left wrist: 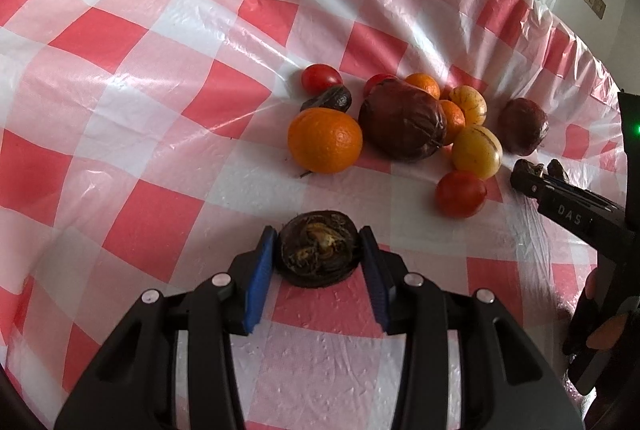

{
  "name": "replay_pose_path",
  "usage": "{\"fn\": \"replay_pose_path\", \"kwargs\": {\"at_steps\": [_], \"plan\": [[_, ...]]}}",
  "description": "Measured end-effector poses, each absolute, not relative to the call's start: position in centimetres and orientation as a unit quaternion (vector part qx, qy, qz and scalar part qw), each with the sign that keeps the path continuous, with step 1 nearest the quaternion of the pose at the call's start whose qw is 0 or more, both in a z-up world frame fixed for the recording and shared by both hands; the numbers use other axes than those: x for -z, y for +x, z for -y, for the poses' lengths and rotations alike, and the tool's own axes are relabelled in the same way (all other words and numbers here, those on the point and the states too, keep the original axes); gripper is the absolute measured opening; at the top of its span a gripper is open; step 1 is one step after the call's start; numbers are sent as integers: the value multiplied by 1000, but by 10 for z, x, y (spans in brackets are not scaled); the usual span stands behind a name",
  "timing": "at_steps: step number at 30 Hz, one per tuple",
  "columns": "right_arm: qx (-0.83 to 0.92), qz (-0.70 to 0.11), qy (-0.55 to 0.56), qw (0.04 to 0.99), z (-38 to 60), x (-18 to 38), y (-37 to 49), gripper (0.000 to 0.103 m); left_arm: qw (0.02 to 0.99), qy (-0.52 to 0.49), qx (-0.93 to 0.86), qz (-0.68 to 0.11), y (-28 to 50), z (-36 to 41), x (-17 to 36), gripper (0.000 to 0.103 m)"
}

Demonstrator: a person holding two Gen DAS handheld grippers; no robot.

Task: Organize fruits
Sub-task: 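Close the left tool on a dark brown round fruit while the right tool grasps another, then carry both dark fruits into the white box and open both tools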

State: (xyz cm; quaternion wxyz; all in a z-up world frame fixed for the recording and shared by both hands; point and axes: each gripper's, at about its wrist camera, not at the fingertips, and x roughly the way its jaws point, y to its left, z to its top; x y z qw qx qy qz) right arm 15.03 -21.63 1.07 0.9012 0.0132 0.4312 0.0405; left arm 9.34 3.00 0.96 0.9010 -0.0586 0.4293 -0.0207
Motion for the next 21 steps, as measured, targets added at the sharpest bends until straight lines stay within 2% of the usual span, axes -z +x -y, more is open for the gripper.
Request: {"fn": "replay_pose_path", "kwargs": {"at_steps": [6, 10, 17, 21], "plan": [[-14, -435, 43, 899, 239, -10, 153, 41, 901, -69, 25, -428, 93, -33, -10, 42], [-28, -446, 66, 892, 226, -18, 124, 41, 907, -125, 31, -400, 73, -55, -18, 42], [-143, -407, 72, 899, 169, -59, 3, 41, 928, -119, -21, -353, -40, -78, -49, 42], [-188, -403, 56, 894, 121, -53, -65, 41, 934, -108, -35, -339, -105, -87, -56, 42]]}}
